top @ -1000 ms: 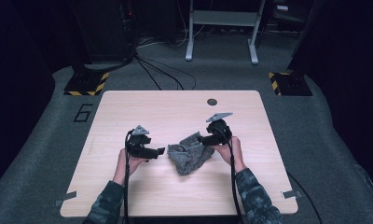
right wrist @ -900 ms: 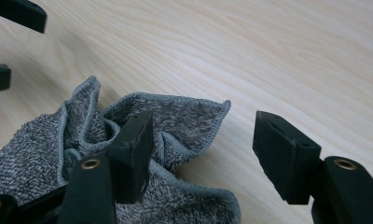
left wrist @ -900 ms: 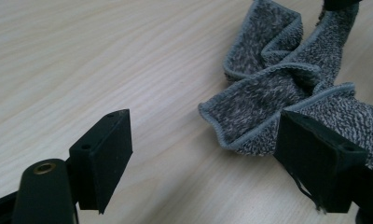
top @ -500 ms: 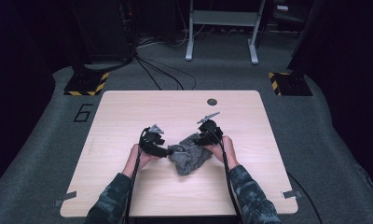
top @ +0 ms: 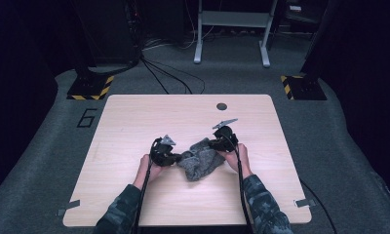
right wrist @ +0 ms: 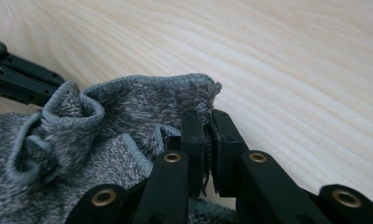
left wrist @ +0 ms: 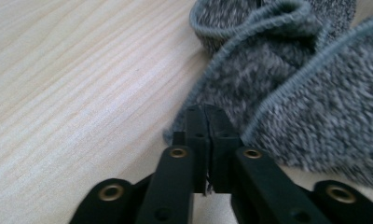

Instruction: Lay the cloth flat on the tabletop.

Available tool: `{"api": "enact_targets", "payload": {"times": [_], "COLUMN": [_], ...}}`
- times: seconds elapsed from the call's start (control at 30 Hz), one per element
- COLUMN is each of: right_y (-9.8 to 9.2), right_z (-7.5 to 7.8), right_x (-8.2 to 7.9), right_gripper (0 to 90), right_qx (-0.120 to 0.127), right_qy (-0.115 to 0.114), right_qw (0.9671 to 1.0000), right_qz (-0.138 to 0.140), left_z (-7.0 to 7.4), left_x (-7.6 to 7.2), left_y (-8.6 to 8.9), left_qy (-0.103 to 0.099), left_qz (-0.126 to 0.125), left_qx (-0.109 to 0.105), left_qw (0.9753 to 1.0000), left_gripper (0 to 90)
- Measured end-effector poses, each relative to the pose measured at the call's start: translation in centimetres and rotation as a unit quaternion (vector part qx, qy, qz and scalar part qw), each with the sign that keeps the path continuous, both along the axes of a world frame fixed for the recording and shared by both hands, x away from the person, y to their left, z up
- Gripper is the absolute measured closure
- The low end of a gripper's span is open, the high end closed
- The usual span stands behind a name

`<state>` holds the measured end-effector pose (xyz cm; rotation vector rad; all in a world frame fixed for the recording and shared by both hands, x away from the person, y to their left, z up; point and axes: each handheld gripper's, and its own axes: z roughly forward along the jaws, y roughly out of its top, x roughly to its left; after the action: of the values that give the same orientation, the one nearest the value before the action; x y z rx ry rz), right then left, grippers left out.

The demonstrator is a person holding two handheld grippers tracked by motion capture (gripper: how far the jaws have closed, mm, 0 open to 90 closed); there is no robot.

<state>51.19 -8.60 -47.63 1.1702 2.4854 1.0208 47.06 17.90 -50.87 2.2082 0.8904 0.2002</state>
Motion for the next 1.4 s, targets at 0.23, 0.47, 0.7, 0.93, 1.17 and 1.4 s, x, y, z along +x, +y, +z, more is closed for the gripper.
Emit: {"api": "enact_targets", "payload": {"times": [0.23, 0.47, 0.7, 0.93, 1.17, 1.4], "right_y": [-2.0, -2.3, -1.7, -1.3, -0.9, -2.1], "right_z": [1.2, 1.4, 0.8, 0.2, -0.2, 0.5], "right_x": [-0.9, -2.3, -2.9, -2.9, -3.1, -3.3], "right_gripper": [84.6, 84.5, 84.4, 84.6, 84.8, 84.7], "right_qx": [0.015, 0.011, 0.005, 0.003, 0.01, 0.022], "right_qy": [-0.014, -0.023, -0.021, -0.018, -0.013, -0.025], "right_qw": [0.9997, 0.9996, 0.9998, 0.9998, 0.9999, 0.9994], "right_qz": [-0.016, -0.012, -0.005, 0.0, 0.0, -0.014], "left_z": [0.4, 0.7, 0.9, 0.7, 0.0, 0.1], "left_x": [-0.4, 0.2, 1.3, 0.8, 0.6, 0.2], "left_y": [0.0, -0.5, -2.5, -4.3, -5.1, -4.3], "left_qy": [-0.022, -0.005, 0.013, -0.006, -0.009, -0.026], "left_qz": [0.007, -0.007, -0.02, -0.059, -0.066, -0.048], "left_qx": [0.003, -0.032, -0.019, 0.023, 0.03, 0.021], "left_qw": [0.9997, 0.9995, 0.9995, 0.998, 0.9973, 0.9983], "left_gripper": [90.0, 69.5, 33.7, 48.8, 83.1, 89.4]}}
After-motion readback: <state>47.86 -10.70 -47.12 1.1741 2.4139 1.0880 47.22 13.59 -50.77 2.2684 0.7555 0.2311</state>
